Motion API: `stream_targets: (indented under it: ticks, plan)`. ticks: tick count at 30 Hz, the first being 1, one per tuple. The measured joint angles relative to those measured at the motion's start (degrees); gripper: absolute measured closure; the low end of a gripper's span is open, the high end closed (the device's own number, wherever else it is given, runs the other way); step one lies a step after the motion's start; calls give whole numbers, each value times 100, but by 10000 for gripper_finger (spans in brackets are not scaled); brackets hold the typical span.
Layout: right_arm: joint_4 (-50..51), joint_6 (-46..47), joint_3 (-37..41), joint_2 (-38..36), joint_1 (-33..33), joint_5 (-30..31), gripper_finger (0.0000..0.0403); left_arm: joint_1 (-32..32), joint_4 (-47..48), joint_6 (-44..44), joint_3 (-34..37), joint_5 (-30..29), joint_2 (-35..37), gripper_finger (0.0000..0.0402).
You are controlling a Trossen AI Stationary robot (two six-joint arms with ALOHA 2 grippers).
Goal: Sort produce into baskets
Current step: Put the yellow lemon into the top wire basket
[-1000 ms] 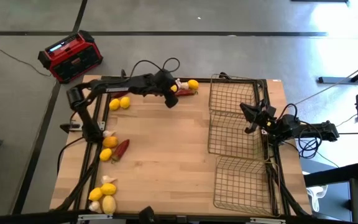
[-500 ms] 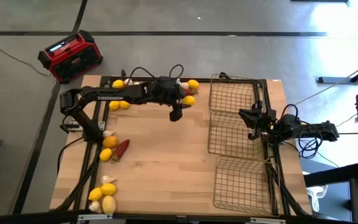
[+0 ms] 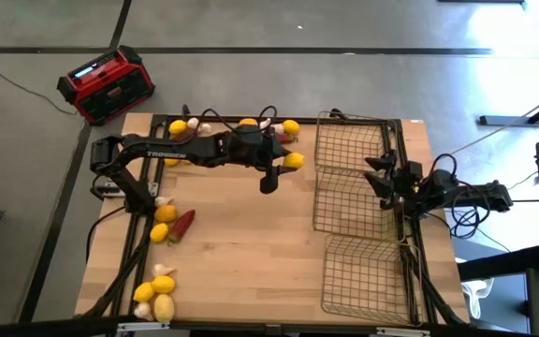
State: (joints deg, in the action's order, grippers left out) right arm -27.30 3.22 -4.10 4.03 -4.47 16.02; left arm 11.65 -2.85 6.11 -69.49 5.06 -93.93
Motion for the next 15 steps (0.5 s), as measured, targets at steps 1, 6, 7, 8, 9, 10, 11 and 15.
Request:
stream_targets:
  ticks: [1, 6, 7, 8, 9, 10, 11, 15]
  plan:
    - [0, -2, -72, 121, 0, -14, 158, -2, 0, -2, 0, 1, -1, 222]
    - [30, -66, -452, 968, 0, -20, 163, -2, -1, -2, 0, -2, -2, 222]
    - [24, -72, -543, 1178, 0, -17, 164, -3, 0, -4, 0, 0, -4, 222]
    - [30, -87, -636, 1394, 0, -2, 165, -1, 0, -18, 0, 0, -4, 222]
    - [43, -88, -736, 1610, 0, 76, 166, -2, 0, -24, 0, -2, -4, 222]
    - [39, -89, -845, 1827, 0, 206, 166, -1, 1, -23, 0, -1, -4, 222]
    - [30, -89, -954, 2035, 0, 356, 166, -1, 9, -12, 0, -3, -4, 222]
    - [10, -114, -1372, 2730, 2, 675, 166, -5, 55, -2, 0, -3, -9, 222]
